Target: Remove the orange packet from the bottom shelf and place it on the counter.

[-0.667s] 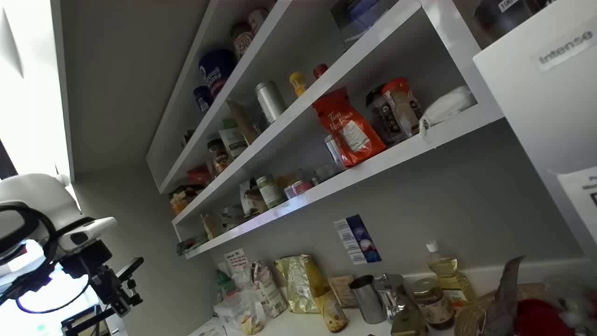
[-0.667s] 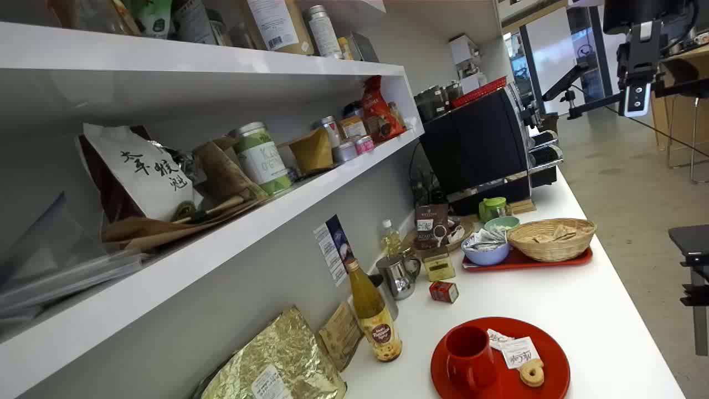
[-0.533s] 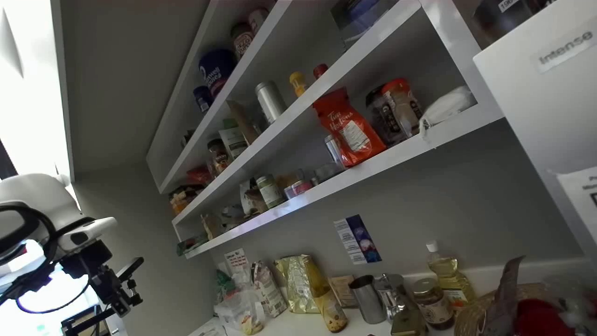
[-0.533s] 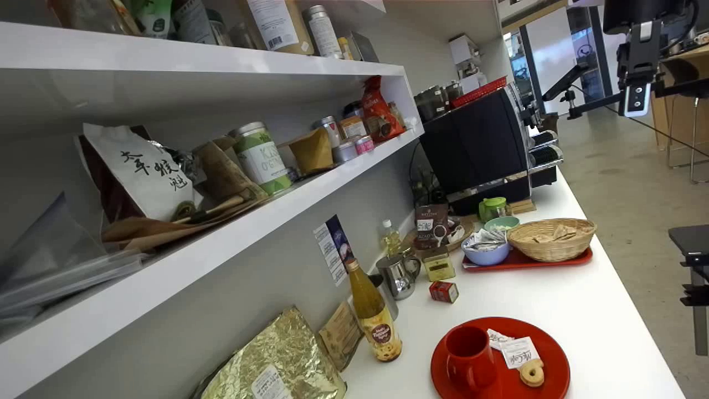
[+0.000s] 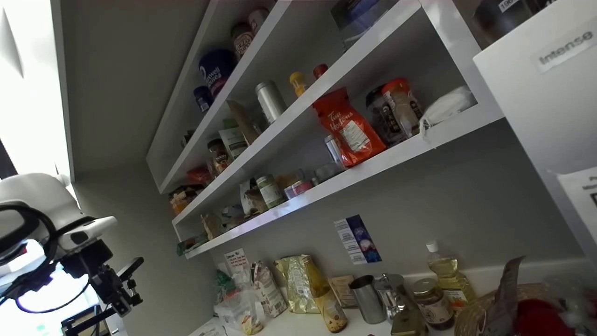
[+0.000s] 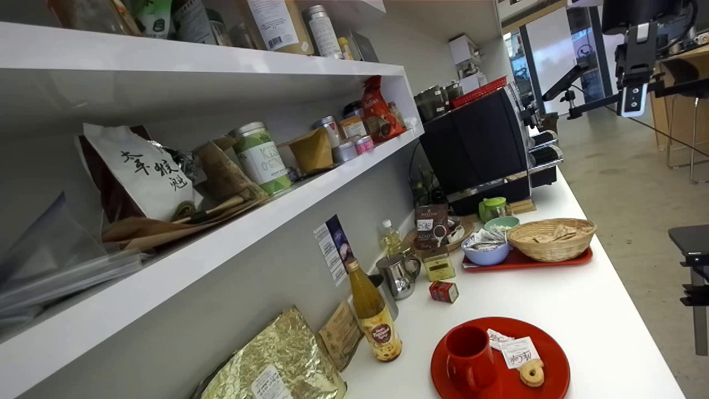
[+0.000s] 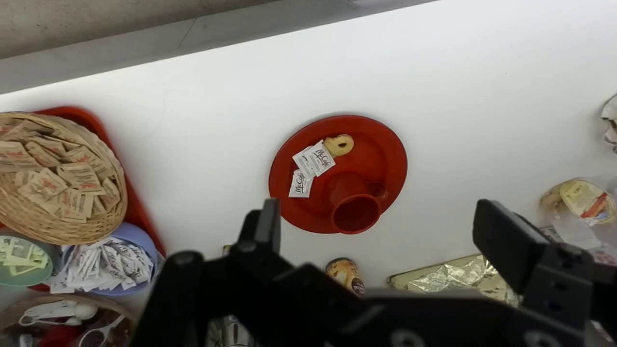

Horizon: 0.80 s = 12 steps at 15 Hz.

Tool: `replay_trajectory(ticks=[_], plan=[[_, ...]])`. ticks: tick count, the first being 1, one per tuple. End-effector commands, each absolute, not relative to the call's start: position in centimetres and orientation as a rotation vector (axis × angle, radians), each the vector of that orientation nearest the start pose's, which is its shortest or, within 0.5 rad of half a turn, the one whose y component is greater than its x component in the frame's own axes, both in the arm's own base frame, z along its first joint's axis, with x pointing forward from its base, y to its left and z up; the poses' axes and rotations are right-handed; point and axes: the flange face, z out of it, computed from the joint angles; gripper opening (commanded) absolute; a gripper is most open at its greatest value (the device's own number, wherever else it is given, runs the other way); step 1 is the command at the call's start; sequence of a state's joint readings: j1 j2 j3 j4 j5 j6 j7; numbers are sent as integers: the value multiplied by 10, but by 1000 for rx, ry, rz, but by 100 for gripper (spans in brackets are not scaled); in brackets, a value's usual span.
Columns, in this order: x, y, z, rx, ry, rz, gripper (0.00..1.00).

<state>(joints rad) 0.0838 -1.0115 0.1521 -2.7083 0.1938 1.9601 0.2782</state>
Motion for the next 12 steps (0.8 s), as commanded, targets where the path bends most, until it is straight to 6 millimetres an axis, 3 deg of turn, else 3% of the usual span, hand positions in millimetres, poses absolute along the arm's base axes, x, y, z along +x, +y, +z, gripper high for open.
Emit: replay_trajectory(ticks=[1, 5, 9, 12], plan=[[277, 60, 529, -3036, 331, -499, 100], [295, 10, 545, -3101, 460, -716, 100], [319, -53, 566, -3117, 587, -887, 100], [347, -105, 583, -3119, 644, -989, 100]])
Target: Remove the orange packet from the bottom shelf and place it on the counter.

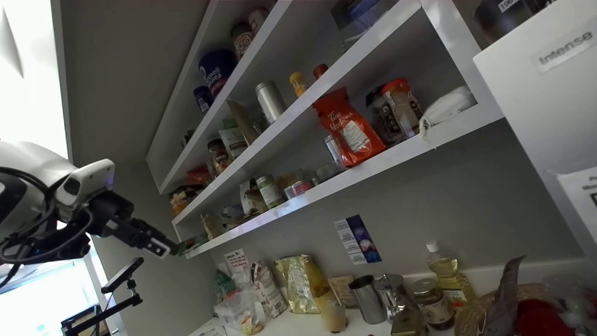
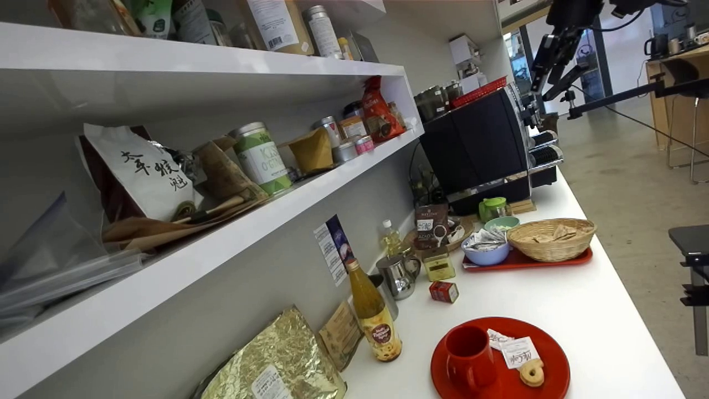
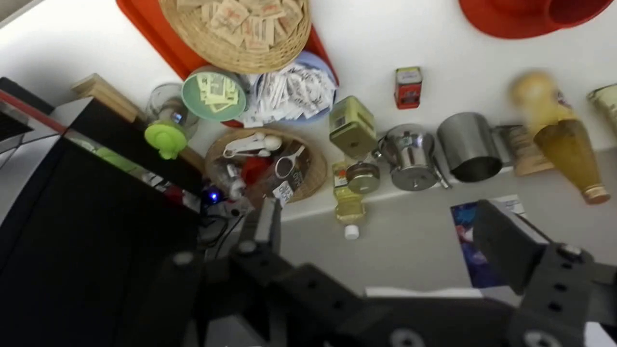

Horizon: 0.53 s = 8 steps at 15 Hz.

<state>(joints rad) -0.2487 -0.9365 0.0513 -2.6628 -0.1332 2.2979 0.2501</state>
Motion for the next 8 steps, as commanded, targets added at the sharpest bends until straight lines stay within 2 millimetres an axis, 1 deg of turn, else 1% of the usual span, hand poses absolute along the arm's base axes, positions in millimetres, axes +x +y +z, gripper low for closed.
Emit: replay_trajectory(ticks=[1, 4, 5, 8], plan=[[355, -116, 588, -3119, 644, -1011, 100], [395, -157, 608, -3145, 616, -1056, 100], [407, -165, 614, -3152, 602, -1061, 100], [451, -193, 631, -3189, 567, -1050, 100]])
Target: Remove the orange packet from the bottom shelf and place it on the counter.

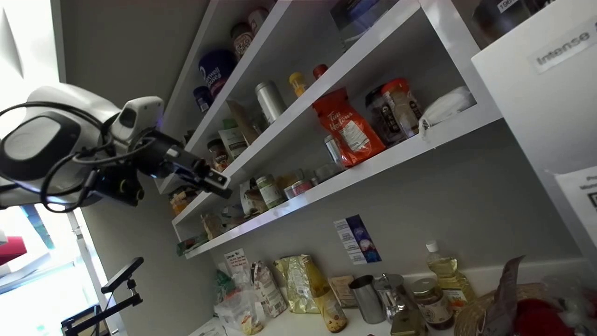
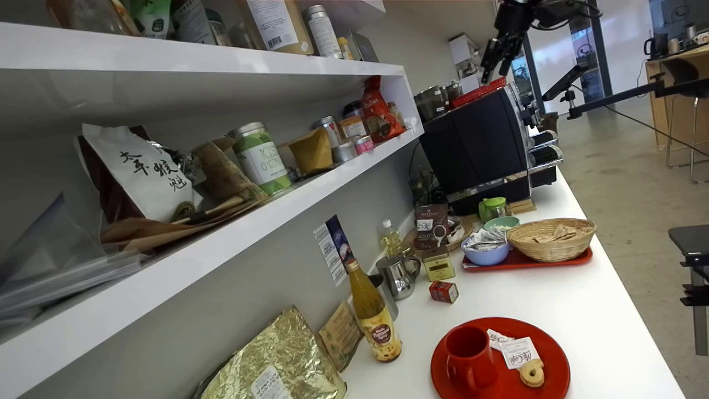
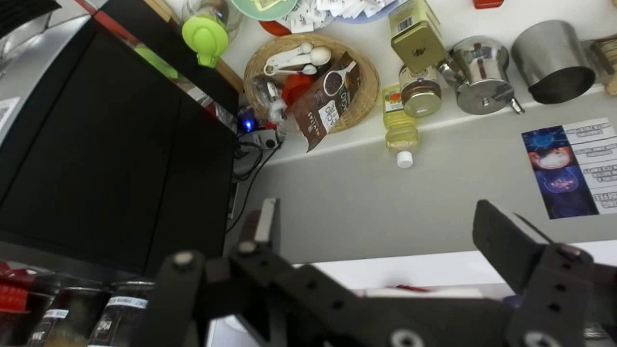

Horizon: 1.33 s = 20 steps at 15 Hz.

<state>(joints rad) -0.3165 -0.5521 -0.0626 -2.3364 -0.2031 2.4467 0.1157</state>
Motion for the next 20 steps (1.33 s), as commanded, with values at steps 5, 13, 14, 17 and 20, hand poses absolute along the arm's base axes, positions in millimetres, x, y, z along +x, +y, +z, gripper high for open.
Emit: replay_trajectory(ticks=[5, 13, 14, 17, 20], plan=[[519, -226, 646, -3226, 504, -1047, 100], [614, -223, 658, -3241, 357, -1120, 100], [624, -220, 657, -3234, 349, -1135, 100], [648, -220, 653, -3214, 349, -1159, 100], [667, -223, 646, -3216, 365, -1196, 100]])
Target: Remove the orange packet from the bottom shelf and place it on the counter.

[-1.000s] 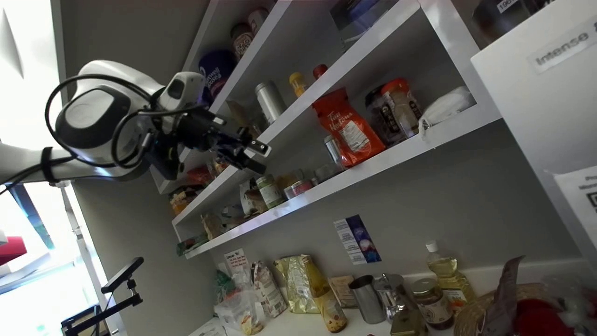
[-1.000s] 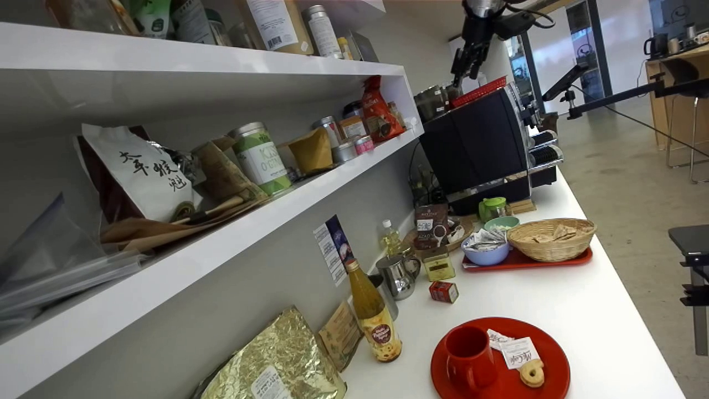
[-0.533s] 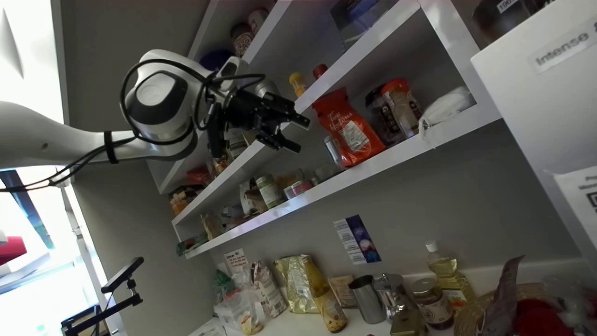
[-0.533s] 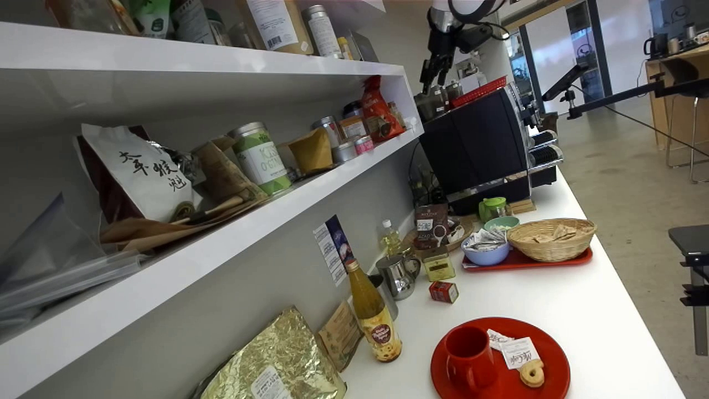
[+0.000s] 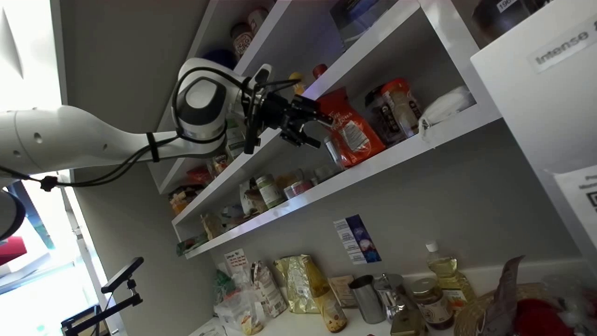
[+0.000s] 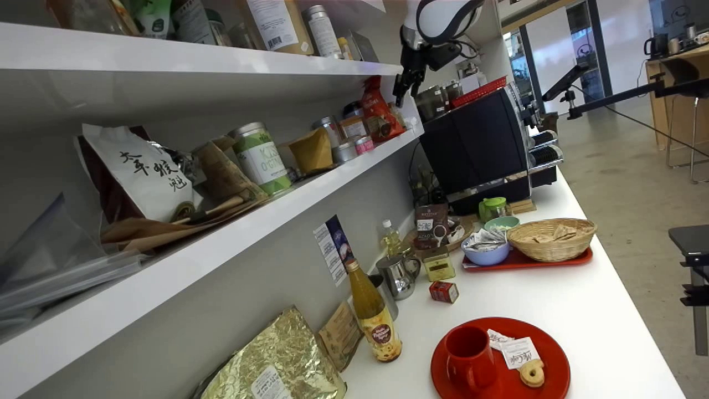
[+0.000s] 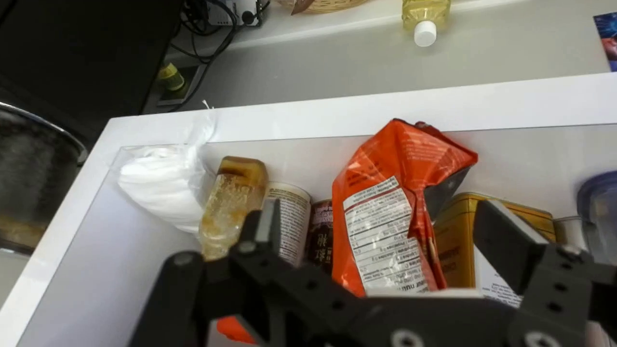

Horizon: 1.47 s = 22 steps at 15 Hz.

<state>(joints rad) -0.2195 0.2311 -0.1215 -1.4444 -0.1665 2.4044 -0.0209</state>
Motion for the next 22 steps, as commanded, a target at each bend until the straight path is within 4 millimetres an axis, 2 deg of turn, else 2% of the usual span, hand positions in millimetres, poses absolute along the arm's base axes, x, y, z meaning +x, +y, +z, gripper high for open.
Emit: replay_trajectory(ticks=[1, 7, 12, 13, 14, 16, 22], plan=[[673, -222, 644, -3215, 360, -1203, 100], [702, -200, 631, -3200, 289, -1286, 100], [714, -190, 622, -3196, 256, -1300, 100], [714, -190, 621, -3196, 259, -1298, 75], [714, -191, 621, -3199, 258, -1297, 72], [714, -194, 620, -3208, 260, -1294, 60], [705, -204, 624, -3221, 285, -1293, 12]])
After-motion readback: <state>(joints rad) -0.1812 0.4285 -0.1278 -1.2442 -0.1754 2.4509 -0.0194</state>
